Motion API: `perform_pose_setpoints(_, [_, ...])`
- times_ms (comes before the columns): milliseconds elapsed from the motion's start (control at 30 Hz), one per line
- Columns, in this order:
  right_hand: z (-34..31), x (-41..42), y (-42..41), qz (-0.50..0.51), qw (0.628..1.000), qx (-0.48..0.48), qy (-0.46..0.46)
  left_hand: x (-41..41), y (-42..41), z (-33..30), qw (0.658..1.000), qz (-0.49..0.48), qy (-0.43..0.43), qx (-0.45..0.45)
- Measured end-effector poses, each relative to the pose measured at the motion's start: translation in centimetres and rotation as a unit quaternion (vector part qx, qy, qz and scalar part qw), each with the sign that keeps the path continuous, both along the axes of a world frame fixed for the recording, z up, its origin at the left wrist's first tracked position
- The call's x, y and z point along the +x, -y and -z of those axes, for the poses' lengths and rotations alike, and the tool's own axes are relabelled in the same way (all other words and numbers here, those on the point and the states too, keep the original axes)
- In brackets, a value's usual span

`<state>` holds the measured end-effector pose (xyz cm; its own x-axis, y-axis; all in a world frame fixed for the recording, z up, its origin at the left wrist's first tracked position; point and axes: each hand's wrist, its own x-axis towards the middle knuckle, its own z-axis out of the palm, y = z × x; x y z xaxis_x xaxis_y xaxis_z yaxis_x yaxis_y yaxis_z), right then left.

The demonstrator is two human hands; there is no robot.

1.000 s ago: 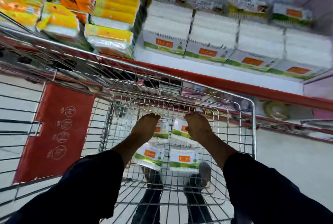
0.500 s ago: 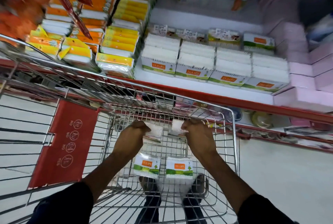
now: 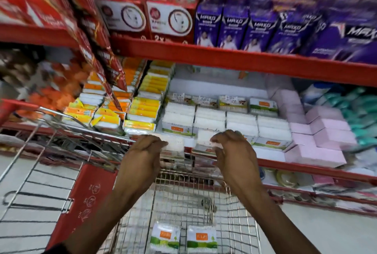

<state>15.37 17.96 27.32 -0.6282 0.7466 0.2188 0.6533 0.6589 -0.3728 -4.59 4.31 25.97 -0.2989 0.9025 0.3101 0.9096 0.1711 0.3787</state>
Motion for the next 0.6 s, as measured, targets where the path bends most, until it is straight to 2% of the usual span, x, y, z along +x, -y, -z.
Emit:
perform_pose_setpoints(167, [0.0,-1.4,-1.9,0.022,0.999,-0.002,-0.024,-0.9,-3.0,-0.9,1.000,-0.004,0.001,0.009])
perform_pose_setpoints(600, [4.0,-3.9,-3.7,0.045,0.996,-0.033,0.072,-1.7,-7.2,3.7,0.997,-0.014,0.006,-0.074])
